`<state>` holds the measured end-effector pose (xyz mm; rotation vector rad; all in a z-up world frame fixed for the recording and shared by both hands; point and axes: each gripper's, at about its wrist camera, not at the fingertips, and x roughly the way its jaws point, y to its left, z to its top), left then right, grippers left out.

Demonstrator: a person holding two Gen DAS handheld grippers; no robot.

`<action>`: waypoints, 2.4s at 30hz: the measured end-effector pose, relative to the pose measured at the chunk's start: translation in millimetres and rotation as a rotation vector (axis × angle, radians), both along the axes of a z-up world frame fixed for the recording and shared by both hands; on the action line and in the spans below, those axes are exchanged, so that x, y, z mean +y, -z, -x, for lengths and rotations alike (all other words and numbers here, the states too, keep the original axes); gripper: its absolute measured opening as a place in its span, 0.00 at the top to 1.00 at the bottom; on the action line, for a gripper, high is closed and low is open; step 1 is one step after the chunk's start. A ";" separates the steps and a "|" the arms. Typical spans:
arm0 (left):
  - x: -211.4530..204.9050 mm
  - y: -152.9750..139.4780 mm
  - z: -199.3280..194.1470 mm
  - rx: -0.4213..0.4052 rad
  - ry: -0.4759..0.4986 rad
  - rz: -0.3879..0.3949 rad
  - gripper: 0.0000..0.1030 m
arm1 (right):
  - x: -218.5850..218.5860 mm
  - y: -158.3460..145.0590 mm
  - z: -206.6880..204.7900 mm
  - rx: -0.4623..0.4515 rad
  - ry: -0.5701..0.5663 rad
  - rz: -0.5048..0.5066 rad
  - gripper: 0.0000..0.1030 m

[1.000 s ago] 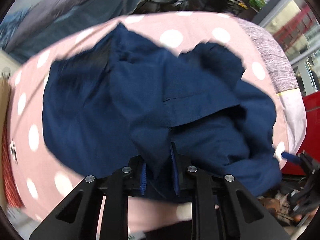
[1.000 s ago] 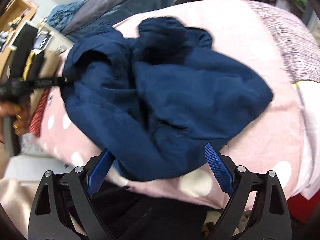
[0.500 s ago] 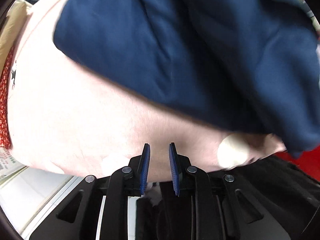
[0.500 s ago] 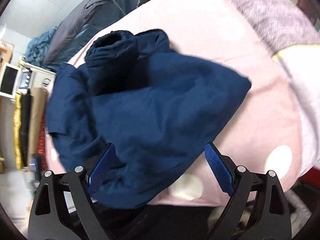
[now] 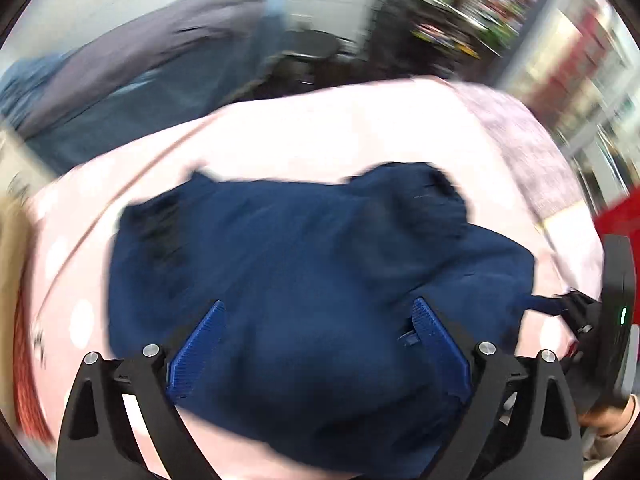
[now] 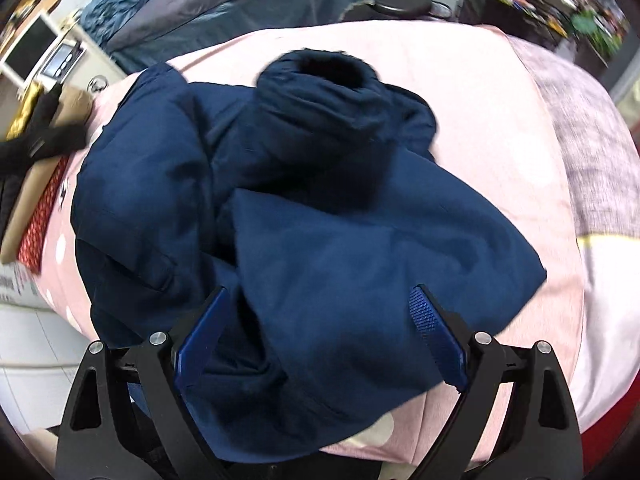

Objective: Fold large clothes

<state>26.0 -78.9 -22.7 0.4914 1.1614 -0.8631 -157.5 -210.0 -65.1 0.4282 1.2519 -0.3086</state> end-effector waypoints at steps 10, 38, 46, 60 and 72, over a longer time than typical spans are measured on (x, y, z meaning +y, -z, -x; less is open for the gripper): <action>-115.4 75.4 43.0 -0.012 0.290 -0.215 0.11 | -8.9 26.0 21.6 0.058 0.065 -0.053 0.13; 135.0 -144.8 -171.0 -0.253 -0.534 0.206 0.89 | -102.3 -177.8 26.8 -0.388 0.204 0.404 0.93; 222.6 -209.4 -192.0 -0.347 -0.756 0.301 0.89 | -121.6 -231.4 22.2 -0.478 0.304 0.582 0.94; 258.4 -71.5 -214.7 -0.141 -0.851 0.135 0.39 | -259.3 -81.8 88.9 -0.146 0.760 0.065 0.22; 229.7 8.6 -157.1 0.057 -0.731 0.112 0.14 | -178.8 6.5 123.0 -0.048 0.663 -0.106 0.21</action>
